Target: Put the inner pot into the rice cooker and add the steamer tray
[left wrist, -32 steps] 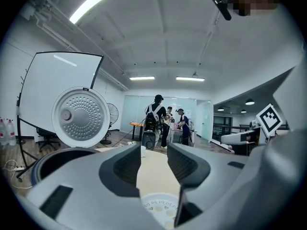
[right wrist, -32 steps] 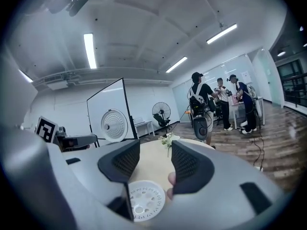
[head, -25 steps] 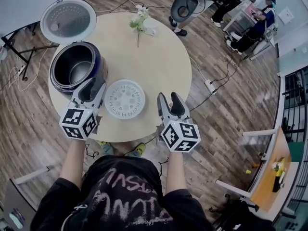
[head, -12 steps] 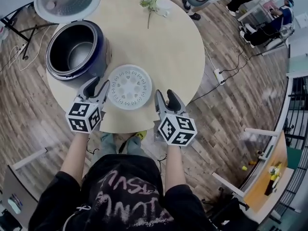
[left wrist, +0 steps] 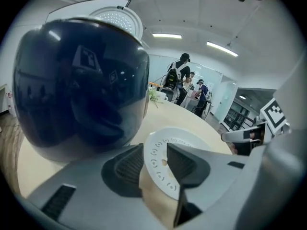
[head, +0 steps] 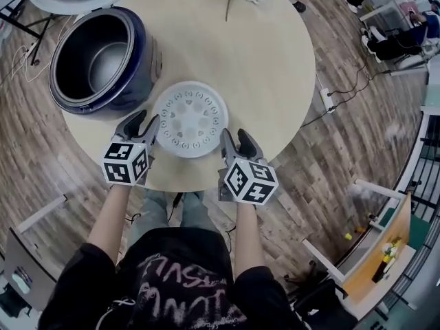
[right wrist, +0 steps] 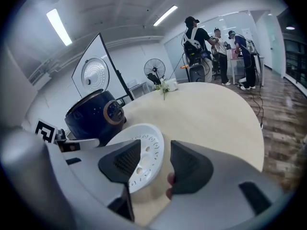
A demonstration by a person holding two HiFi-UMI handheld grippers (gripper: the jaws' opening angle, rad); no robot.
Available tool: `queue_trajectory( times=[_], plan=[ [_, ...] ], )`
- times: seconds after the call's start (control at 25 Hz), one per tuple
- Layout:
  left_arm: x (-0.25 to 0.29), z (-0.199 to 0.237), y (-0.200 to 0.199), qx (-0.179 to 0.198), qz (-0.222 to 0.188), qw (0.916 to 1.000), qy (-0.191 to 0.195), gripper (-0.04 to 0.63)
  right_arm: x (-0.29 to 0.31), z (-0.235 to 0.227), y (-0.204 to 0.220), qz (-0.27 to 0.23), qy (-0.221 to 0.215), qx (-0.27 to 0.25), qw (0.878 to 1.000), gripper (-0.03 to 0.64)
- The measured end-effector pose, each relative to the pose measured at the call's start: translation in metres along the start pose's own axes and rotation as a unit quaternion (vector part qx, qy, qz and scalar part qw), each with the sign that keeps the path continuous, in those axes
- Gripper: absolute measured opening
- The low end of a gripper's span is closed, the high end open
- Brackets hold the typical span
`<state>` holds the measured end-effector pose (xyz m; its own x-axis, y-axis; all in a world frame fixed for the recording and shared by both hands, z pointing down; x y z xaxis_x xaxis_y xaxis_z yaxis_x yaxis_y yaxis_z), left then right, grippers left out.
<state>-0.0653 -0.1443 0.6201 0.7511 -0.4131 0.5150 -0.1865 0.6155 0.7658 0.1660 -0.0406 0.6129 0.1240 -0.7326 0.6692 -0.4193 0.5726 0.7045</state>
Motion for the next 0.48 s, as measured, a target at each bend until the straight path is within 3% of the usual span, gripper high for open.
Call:
queue_trajectory(
  times=[0.48],
  plan=[
    [0.035,0.021,0.030,-0.032,0.037,0.9988,0.003,0.144,0.043,0.000,0.035,0.054,0.004,0.008,0.998,0.192]
  ],
)
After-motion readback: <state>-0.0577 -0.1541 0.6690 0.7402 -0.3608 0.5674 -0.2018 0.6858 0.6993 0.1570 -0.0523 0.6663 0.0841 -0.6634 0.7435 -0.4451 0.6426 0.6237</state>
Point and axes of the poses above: the fingertips, and each gripper's own axes: x forward along the fingers, z to its left, y out of its underside, the point moved 3 cm from there along -x, backward along the fingers, and after that the axes turned 12 degrees about y, right-handed, at the moved point
